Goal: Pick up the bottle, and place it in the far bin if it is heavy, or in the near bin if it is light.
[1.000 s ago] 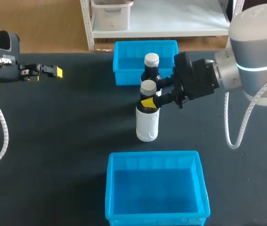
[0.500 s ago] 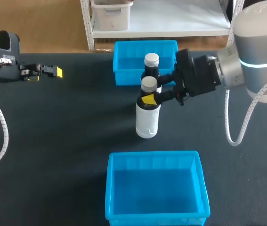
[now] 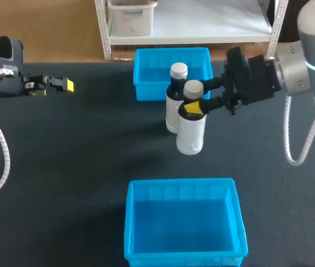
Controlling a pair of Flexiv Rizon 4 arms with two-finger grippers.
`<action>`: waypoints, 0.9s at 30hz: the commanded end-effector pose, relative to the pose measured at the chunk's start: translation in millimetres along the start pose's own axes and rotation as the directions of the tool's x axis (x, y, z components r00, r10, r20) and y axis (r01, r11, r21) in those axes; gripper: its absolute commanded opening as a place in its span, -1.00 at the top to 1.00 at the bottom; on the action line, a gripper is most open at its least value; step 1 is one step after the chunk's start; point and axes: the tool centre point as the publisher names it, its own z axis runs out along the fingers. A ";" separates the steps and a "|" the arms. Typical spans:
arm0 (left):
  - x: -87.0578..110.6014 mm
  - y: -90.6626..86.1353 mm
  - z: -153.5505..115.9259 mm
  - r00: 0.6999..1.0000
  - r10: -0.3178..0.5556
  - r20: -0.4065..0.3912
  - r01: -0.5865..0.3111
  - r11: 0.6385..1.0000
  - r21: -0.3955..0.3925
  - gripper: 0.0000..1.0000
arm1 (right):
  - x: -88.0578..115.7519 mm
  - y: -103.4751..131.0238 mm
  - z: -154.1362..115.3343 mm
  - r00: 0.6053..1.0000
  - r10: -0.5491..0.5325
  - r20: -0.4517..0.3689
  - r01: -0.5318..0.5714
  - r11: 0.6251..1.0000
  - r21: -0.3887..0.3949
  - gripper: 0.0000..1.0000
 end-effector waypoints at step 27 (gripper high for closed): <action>0.0 0.0 0.0 1.000 0.000 0.000 0.000 1.000 0.000 -1.00 | 5.8 -55.3 -121.7 1.000 0.014 -0.014 -0.012 0.991 0.135 1.00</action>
